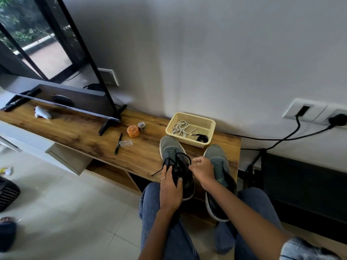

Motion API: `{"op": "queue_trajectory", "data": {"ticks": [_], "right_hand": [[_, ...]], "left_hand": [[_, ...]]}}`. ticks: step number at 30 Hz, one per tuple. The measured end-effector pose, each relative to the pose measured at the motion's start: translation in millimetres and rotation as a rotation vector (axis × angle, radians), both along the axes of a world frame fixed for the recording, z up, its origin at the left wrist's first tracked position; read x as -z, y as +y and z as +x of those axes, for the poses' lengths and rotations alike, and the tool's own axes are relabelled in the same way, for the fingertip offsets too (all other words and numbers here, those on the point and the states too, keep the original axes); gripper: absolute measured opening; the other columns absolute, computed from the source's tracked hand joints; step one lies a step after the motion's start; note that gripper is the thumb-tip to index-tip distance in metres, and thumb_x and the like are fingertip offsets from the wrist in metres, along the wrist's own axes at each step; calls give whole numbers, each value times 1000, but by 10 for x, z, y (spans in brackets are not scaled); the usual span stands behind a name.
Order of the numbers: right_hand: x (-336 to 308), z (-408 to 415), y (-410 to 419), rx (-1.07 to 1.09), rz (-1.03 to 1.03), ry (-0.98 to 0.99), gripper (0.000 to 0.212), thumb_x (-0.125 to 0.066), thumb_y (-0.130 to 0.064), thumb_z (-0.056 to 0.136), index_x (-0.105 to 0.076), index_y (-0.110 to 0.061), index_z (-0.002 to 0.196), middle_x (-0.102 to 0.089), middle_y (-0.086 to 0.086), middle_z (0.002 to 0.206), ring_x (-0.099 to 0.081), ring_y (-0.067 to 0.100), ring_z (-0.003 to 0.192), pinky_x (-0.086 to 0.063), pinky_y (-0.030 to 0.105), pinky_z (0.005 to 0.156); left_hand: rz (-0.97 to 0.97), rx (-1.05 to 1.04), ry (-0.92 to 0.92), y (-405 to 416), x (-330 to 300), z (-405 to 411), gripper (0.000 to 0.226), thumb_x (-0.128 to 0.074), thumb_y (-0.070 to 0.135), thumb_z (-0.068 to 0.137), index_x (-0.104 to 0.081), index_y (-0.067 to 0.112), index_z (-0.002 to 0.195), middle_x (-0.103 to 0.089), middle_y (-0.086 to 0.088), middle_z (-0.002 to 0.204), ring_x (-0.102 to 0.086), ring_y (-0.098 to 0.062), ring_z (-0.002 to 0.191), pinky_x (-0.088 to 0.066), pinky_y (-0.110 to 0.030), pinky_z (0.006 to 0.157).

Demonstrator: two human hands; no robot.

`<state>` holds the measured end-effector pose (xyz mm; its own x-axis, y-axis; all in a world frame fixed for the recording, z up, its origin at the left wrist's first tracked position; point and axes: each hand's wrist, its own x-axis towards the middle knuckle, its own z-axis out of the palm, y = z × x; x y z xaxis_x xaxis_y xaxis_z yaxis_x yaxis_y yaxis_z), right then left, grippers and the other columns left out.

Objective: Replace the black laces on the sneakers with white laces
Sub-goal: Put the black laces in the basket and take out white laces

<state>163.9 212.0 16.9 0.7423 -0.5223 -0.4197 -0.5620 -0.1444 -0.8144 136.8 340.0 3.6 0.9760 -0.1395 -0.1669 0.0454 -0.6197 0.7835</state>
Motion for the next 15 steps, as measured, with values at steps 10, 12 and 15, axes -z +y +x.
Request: {"op": "queue_trajectory", "data": {"ticks": [10, 12, 15], "right_hand": [[-738, -135, -362, 24, 381, -279, 17, -59, 10, 85, -67, -2, 93, -65, 15, 88, -64, 16, 61, -55, 19, 56], [-836, -193, -453, 14, 369, -321, 17, -59, 10, 84, -68, -3, 90, -66, 15, 91, -67, 14, 63, -55, 20, 58], [-939, -264, -601, 45, 378, -379, 18, -58, 11, 84, -69, -2, 90, -68, 15, 92, -70, 20, 72, -57, 26, 65]], "left_hand": [[-176, 82, -142, -390, -439, -40, 26, -50, 31, 98, -59, 25, 121, -65, 4, 113, -42, -16, 126, -14, -30, 115], [-298, 98, -109, -491, -529, -47, 13, -53, 25, 97, -62, 28, 107, -70, 7, 93, -60, -5, 101, -35, -28, 105], [-425, 99, -30, -598, -679, -52, 14, -54, 15, 97, -67, 17, 93, -66, 6, 73, -63, -4, 68, -48, -22, 69]]}}
